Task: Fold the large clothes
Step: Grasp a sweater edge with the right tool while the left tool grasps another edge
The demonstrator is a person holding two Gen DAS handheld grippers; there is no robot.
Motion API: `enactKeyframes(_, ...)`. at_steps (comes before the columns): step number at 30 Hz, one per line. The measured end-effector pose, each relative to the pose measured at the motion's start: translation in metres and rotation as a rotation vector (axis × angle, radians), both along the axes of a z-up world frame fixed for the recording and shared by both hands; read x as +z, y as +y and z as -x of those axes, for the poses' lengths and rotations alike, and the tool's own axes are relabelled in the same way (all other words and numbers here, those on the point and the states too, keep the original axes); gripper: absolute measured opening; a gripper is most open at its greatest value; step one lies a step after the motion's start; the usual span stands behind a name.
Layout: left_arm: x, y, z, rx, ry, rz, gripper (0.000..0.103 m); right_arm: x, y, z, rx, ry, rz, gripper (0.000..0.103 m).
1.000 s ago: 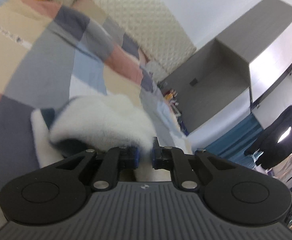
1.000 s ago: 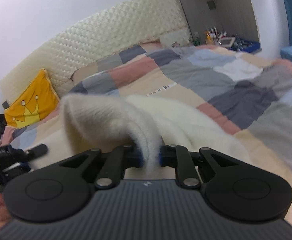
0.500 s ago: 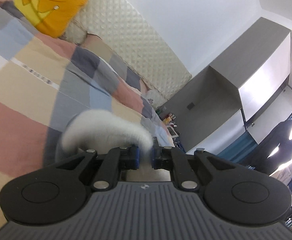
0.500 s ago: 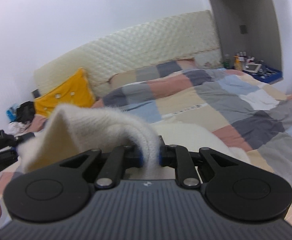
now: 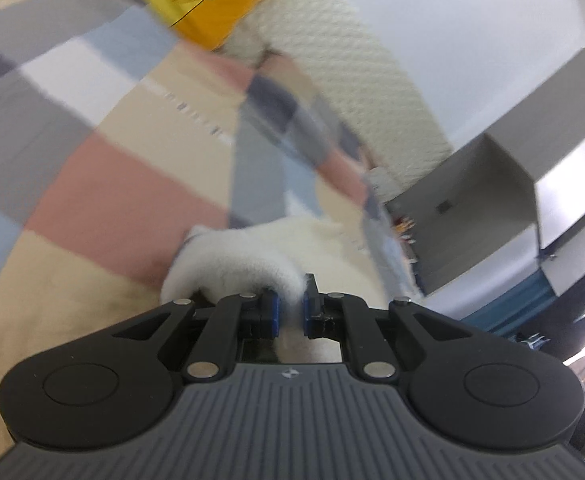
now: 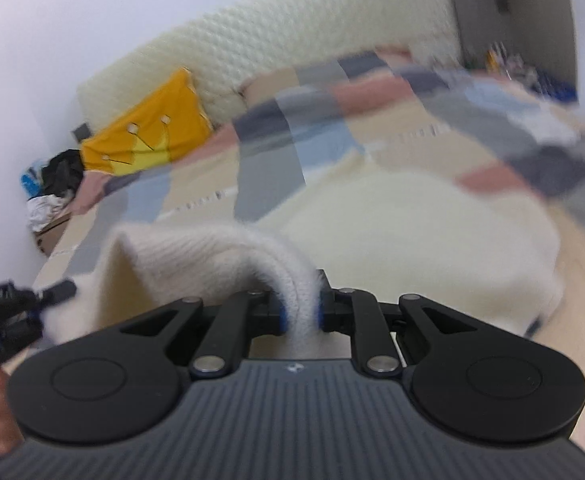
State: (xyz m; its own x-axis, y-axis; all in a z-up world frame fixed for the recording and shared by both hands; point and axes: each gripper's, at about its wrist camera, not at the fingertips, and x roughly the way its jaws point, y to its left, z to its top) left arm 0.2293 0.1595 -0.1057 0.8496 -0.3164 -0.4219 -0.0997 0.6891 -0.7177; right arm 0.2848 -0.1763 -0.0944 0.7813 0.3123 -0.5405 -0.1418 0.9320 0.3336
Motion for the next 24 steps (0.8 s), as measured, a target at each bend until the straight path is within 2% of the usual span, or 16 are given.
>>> enactKeyframes(5, -0.035, 0.012, -0.017, 0.0, 0.089, -0.048, 0.013, -0.05, 0.021, -0.018, -0.041, 0.128, -0.031, 0.017)
enactKeyframes(9, -0.059, 0.015, -0.034, -0.003, 0.149, -0.085, 0.013, -0.086, 0.024, -0.026, -0.054, 0.187, -0.057, 0.017)
enactKeyframes(12, -0.074, 0.015, -0.041, -0.005, 0.182, -0.111, 0.013, -0.101, 0.021, -0.028, -0.059, 0.217, -0.069, 0.017)
enactKeyframes(17, -0.086, 0.018, -0.039, -0.002, 0.2, -0.095, 0.014, -0.103, 0.023, -0.027, -0.038, 0.209, -0.066, 0.017)
enactKeyframes(19, -0.082, 0.017, -0.033, -0.012, 0.199, -0.1, 0.022, -0.104, 0.025, -0.026, -0.03, 0.203, -0.061, 0.018)
enactKeyframes(21, -0.077, 0.012, -0.033, -0.031, 0.18, -0.074, 0.039, -0.103, 0.025, -0.027, -0.012, 0.2, -0.056, 0.018)
enactKeyframes(22, -0.074, 0.011, -0.028, -0.042, 0.163, -0.061, 0.051, -0.102, 0.026, -0.025, -0.001, 0.189, -0.046, 0.018)
enactKeyframes(23, -0.069, 0.005, -0.027, -0.047, 0.157, -0.061, 0.059, -0.1, 0.027, -0.024, 0.006, 0.178, -0.037, 0.018)
enactKeyframes(24, -0.064, 0.002, -0.022, -0.049, 0.147, -0.066, 0.061, -0.099, 0.028, -0.023, 0.011, 0.171, -0.033, 0.018)
